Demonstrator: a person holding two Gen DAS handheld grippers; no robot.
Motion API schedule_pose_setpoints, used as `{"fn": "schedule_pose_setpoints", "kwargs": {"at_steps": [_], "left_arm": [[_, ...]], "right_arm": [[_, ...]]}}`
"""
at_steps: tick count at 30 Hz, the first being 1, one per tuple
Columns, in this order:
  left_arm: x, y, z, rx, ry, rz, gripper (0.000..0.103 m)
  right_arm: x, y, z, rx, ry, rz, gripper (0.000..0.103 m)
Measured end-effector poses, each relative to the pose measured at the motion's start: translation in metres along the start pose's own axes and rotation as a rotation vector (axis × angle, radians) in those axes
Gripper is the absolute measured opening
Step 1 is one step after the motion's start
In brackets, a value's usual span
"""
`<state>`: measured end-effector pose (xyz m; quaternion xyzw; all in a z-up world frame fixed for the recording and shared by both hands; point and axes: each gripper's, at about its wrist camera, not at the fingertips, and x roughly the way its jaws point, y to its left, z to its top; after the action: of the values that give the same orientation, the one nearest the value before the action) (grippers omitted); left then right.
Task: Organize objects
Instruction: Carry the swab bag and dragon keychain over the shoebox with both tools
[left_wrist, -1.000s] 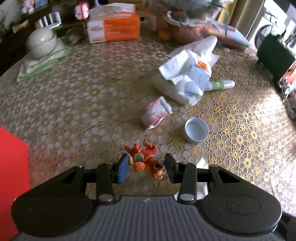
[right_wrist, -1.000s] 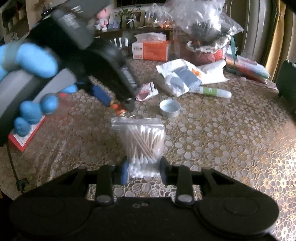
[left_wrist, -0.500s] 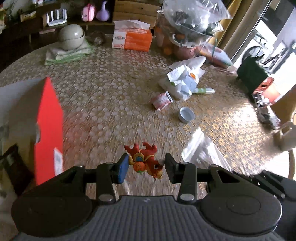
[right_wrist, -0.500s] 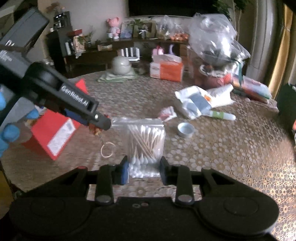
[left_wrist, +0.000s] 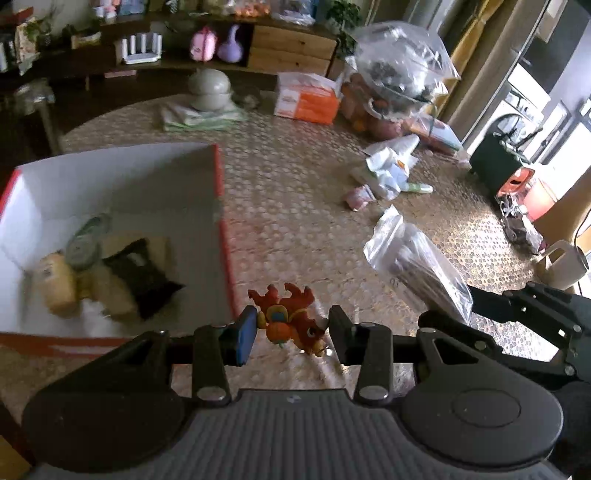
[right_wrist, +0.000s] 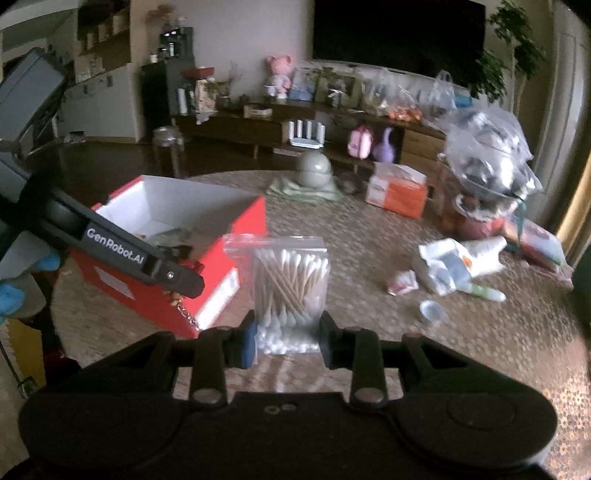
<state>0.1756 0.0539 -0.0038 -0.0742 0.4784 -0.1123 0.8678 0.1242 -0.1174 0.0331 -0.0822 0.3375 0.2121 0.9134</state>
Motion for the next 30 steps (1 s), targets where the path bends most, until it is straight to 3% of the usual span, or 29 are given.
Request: {"fn": "schedule_pose_setpoints", "kwargs": {"at_steps": [9, 19, 24, 30], "left_arm": [[-0.042, 0.051, -0.005, -0.037, -0.037, 0.045, 0.041], [-0.081, 0.101, 0.018, -0.090, -0.120, 0.107, 0.041], [-0.077, 0.126, 0.031, -0.111, -0.151, 0.163, 0.041], [-0.041, 0.149, 0.038, -0.109, -0.116, 0.239, 0.041]], "right_arm": [[0.010, 0.049, 0.024, -0.066, -0.014, 0.045, 0.033], [0.041, 0.087, 0.057, -0.112, -0.027, 0.090, 0.033], [0.061, 0.103, 0.068, -0.165, -0.025, 0.084, 0.033], [0.101, 0.111, 0.075, -0.203, 0.006, 0.062, 0.033]]}}
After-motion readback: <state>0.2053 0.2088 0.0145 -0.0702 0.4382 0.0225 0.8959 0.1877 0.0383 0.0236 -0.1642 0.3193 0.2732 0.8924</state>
